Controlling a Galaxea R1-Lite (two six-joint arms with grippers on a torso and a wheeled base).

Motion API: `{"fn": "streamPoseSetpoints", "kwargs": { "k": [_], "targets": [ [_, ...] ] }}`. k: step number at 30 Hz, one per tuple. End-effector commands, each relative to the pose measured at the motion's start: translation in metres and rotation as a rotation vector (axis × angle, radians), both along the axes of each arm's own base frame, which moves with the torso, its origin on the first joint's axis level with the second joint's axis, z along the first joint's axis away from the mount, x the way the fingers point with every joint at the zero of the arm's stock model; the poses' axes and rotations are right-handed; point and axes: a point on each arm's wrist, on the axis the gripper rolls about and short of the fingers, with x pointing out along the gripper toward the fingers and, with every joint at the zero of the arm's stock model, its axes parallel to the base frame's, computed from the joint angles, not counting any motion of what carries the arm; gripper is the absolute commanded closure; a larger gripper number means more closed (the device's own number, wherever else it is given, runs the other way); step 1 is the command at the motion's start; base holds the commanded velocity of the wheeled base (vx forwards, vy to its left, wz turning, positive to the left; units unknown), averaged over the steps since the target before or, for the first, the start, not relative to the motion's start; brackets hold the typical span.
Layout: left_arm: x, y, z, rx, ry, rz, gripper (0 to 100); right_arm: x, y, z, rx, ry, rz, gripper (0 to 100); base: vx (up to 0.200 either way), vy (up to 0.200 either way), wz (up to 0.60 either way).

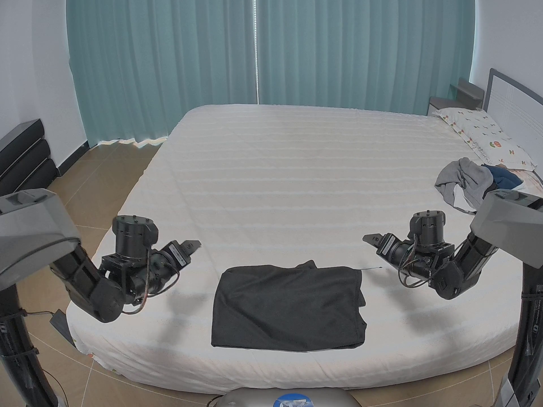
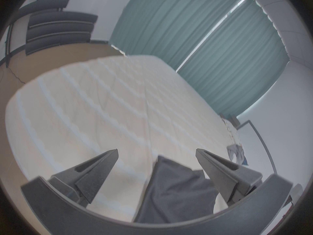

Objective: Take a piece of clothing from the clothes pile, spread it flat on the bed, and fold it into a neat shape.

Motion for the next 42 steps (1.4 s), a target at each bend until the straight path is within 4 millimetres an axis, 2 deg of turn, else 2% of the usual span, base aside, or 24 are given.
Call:
{"fn": "streamPoseSetpoints", "kwargs": {
  "k": [1, 3, 4, 5, 6, 7, 8, 10, 13, 14, 15, 16, 18, 19, 20, 23, 25, 27, 28, 29, 30, 31, 37, 42],
  "targets": [
    [-0.035, 0.023, 0.063, 0.025, -0.176, 0.074, 0, -0.030, -0.012, 0.061, -0.138, -0.134, -0.053, 0, 0.000, 0.000, 0.00],
    [-0.050, 0.028, 0.075, 0.075, -0.215, 0.079, 0, -0.049, -0.015, 0.076, -0.175, -0.163, -0.042, 0, 0.000, 0.000, 0.00],
    [-0.065, 0.034, 0.087, 0.142, -0.266, 0.092, 0, -0.076, -0.019, 0.095, -0.213, -0.203, -0.016, 0, 0.000, 0.000, 0.00],
    [-0.065, 0.034, 0.087, 0.142, -0.266, 0.092, 0, -0.076, -0.019, 0.095, -0.213, -0.203, -0.016, 0, 0.000, 0.000, 0.00],
    [-0.082, 0.040, 0.103, 0.199, -0.326, 0.119, 0, -0.107, -0.025, 0.117, -0.256, -0.263, 0.007, 0, 0.000, 0.000, 0.00],
    [-0.092, 0.043, 0.111, 0.217, -0.360, 0.138, 0, -0.123, -0.028, 0.127, -0.278, -0.296, 0.015, 0, 0.000, 0.000, 0.00],
    [-0.092, 0.043, 0.111, 0.217, -0.360, 0.138, 0, -0.123, -0.028, 0.127, -0.278, -0.296, 0.015, 0, 0.000, 0.000, 0.00],
    [-0.119, 0.051, 0.129, 0.242, -0.438, 0.188, 0, -0.165, -0.039, 0.146, -0.356, -0.379, 0.026, 0, 0.000, 0.000, 0.00],
    [-0.148, 0.060, 0.136, 0.336, -0.491, 0.209, 0, -0.206, -0.052, 0.156, -0.471, -0.421, 0.004, 0, 0.000, 0.000, 0.00],
    [-0.152, 0.061, 0.137, 0.351, -0.497, 0.213, 0, -0.211, -0.053, 0.157, -0.484, -0.426, -0.002, 0, 0.000, 0.000, 0.00],
    [-0.165, 0.066, 0.137, 0.403, -0.512, 0.235, 0, -0.231, -0.059, 0.162, -0.524, -0.447, -0.023, 0, 0.000, 0.000, 0.00],
    [-0.172, 0.068, 0.138, 0.421, -0.521, 0.249, 0, -0.241, -0.063, 0.165, -0.543, -0.459, -0.031, 0, 0.000, 0.000, 0.00],
    [-0.185, 0.072, 0.138, 0.440, -0.525, 0.278, 0, -0.261, -0.070, 0.168, -0.578, -0.459, -0.051, 0, 0.000, 0.000, 0.00],
    [-0.187, 0.073, 0.138, 0.442, -0.521, 0.283, 0, -0.264, -0.071, 0.168, -0.581, -0.458, -0.055, 0, 0.000, 0.000, 0.00],
    [-0.198, 0.076, 0.138, 0.455, -0.501, 0.304, 0, -0.282, -0.077, 0.167, -0.598, -0.444, -0.076, 0, 0.000, 0.000, 0.00],
    [-0.230, 0.084, 0.139, 0.482, -0.470, 0.352, 0, -0.314, -0.088, 0.163, -0.625, -0.403, -0.125, 0, 0.000, 0.000, 0.00],
    [-0.242, 0.087, 0.140, 0.487, -0.471, 0.359, 0, -0.324, -0.091, 0.161, -0.629, -0.397, -0.137, 0, 0.000, 0.000, 0.00],
    [-0.269, 0.094, 0.139, 0.531, -0.469, 0.356, 0, -0.345, -0.097, 0.157, -0.652, -0.391, -0.179, 0, 0.000, 0.000, 0.00],
    [-0.269, 0.094, 0.139, 0.531, -0.469, 0.356, 0, -0.345, -0.097, 0.157, -0.652, -0.391, -0.179, 0, 0.000, 0.000, 0.00],
    [-0.287, 0.098, 0.136, 0.543, -0.472, 0.363, 0, -0.360, -0.099, 0.152, -0.671, -0.390, -0.206, 0, 0.000, 0.000, 0.00],
    [-0.290, 0.099, 0.136, 0.543, -0.474, 0.367, 0, -0.362, -0.100, 0.151, -0.672, -0.390, -0.209, 0, 0.000, 0.000, 0.00],
    [-0.304, 0.103, 0.134, 0.550, -0.482, 0.396, 0, -0.374, -0.101, 0.148, -0.692, -0.392, -0.224, 0, 0.000, 0.000, 0.00],
    [-0.336, 0.106, 0.122, 0.639, -0.486, 0.511, 0, -0.417, -0.104, 0.143, -0.796, -0.400, -0.208, 0, 0.000, 0.000, 0.00],
    [-0.357, 0.105, 0.112, 0.724, -0.520, 0.580, 0, -0.434, -0.103, 0.136, -0.810, -0.375, -0.238, 0, 0.000, 0.000, 0.00]
  ]
}}
